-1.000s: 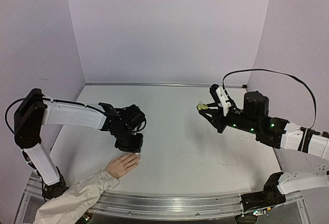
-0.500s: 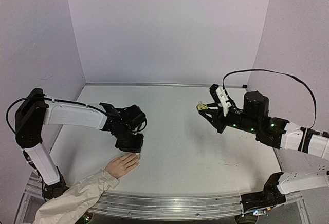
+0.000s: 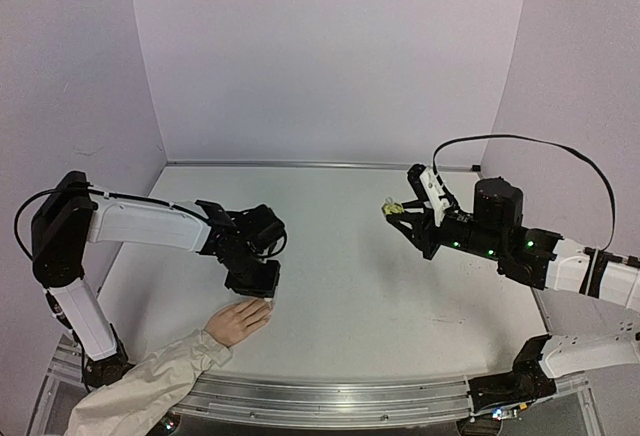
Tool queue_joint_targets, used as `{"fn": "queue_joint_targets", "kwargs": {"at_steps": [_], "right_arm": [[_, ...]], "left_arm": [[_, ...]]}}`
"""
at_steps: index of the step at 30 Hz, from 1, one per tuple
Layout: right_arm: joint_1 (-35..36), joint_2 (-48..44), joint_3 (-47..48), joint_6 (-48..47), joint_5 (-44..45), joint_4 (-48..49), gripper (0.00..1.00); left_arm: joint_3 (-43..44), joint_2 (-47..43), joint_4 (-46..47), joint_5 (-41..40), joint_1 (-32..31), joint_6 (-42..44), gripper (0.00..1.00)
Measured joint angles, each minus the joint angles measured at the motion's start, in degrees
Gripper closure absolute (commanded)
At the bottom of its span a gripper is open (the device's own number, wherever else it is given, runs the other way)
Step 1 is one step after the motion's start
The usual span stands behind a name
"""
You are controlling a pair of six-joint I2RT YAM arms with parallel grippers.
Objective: Paint the nails
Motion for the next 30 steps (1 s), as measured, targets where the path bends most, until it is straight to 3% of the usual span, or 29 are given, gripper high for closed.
{"fn": "queue_joint_targets", "kwargs": {"at_steps": [30], "right_arm": [[0.0, 0.44, 0.0, -0.02, 0.0, 0.0, 1.0]], "left_arm": [[1.9, 1.75, 0.0, -1.16, 0.0, 1.4, 1.0]]}}
